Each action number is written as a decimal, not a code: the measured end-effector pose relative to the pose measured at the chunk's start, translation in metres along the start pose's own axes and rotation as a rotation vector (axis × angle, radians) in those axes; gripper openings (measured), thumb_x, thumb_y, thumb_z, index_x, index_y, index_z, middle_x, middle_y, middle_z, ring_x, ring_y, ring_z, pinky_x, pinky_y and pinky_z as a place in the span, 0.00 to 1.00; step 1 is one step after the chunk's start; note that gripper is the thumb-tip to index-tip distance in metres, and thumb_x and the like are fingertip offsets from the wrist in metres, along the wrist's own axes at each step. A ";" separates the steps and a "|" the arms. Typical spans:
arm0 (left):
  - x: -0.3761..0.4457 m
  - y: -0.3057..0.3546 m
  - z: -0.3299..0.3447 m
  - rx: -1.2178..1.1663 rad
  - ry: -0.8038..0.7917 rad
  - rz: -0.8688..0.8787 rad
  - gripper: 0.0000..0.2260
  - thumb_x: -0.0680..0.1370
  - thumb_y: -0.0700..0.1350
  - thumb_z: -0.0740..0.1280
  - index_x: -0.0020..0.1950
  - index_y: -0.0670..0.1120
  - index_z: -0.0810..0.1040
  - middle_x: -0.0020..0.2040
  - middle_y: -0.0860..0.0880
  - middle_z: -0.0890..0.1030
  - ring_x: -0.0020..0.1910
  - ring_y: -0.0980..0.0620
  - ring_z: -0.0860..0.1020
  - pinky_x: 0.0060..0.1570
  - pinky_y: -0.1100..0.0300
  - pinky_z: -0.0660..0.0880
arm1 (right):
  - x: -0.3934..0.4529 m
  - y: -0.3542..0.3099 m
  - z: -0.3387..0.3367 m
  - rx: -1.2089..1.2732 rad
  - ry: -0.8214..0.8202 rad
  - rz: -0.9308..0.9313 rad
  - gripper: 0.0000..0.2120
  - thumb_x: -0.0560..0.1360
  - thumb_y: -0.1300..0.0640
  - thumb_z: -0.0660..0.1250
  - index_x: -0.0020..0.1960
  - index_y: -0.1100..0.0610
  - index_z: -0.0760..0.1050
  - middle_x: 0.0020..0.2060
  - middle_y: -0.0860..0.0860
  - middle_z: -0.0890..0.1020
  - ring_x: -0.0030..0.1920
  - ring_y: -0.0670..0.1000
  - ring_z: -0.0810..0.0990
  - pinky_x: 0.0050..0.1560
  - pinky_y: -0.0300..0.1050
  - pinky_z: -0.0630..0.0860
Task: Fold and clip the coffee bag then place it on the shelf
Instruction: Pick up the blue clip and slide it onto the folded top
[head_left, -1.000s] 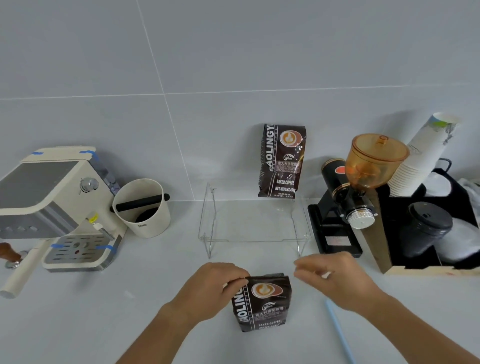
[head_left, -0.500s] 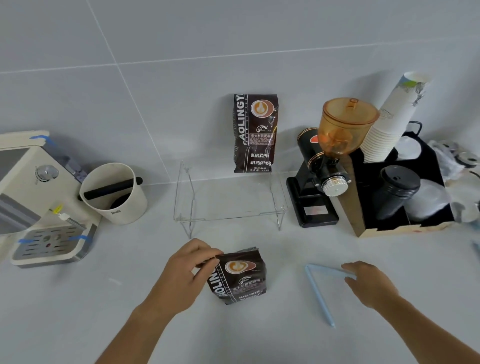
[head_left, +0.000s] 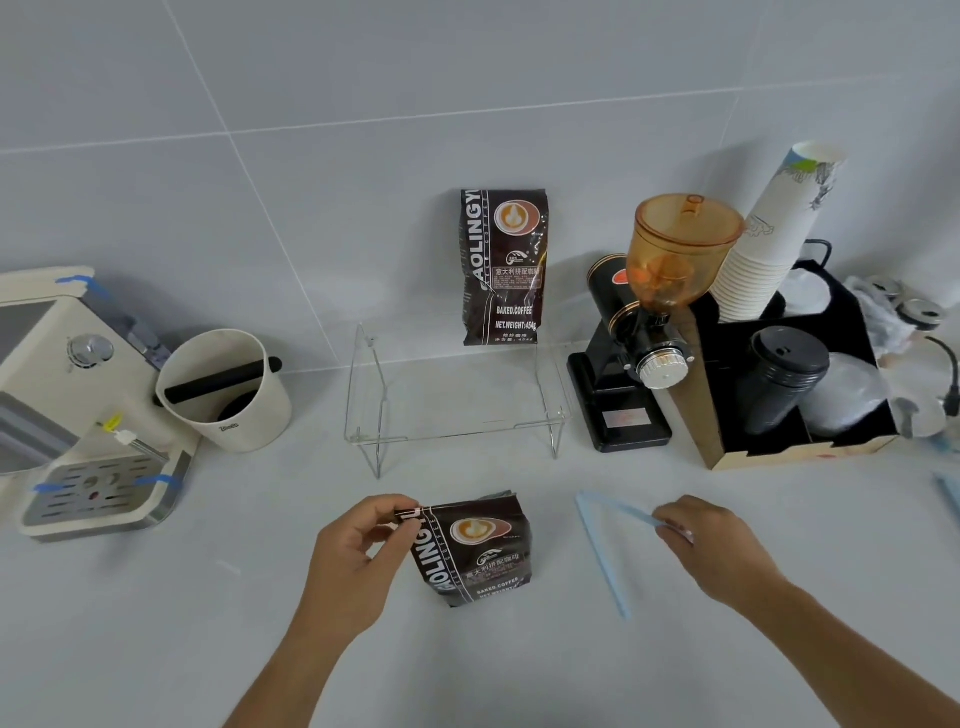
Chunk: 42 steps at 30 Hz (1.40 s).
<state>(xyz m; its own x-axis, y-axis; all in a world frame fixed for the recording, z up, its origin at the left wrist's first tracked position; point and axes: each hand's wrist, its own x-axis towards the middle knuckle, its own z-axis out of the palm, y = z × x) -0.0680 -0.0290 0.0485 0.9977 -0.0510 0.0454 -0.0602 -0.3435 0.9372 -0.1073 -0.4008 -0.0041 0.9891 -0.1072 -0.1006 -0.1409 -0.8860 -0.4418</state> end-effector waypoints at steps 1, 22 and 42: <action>0.000 -0.001 0.002 -0.035 -0.006 -0.017 0.18 0.74 0.32 0.69 0.43 0.58 0.82 0.44 0.57 0.85 0.42 0.51 0.82 0.42 0.65 0.79 | -0.001 -0.010 -0.007 0.035 0.038 -0.041 0.04 0.75 0.60 0.68 0.43 0.54 0.80 0.35 0.47 0.78 0.34 0.50 0.77 0.36 0.48 0.77; 0.004 0.001 0.005 -0.165 0.017 0.014 0.28 0.73 0.30 0.71 0.58 0.63 0.76 0.43 0.47 0.87 0.45 0.48 0.84 0.52 0.64 0.78 | 0.059 -0.191 -0.065 -0.132 -0.198 -0.640 0.11 0.77 0.54 0.66 0.57 0.53 0.81 0.50 0.50 0.86 0.49 0.52 0.81 0.54 0.51 0.77; -0.004 -0.011 0.024 -0.208 0.201 0.023 0.24 0.72 0.26 0.69 0.51 0.57 0.82 0.48 0.63 0.85 0.47 0.57 0.83 0.49 0.65 0.80 | 0.031 -0.187 -0.064 -0.248 -0.467 -0.430 0.48 0.63 0.32 0.71 0.75 0.42 0.53 0.72 0.42 0.65 0.69 0.47 0.65 0.69 0.46 0.65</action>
<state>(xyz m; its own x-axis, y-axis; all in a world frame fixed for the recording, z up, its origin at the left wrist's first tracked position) -0.0724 -0.0475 0.0299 0.9837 0.1377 0.1159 -0.0960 -0.1432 0.9850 -0.0477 -0.2673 0.1328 0.8256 0.4341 -0.3605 0.3294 -0.8895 -0.3167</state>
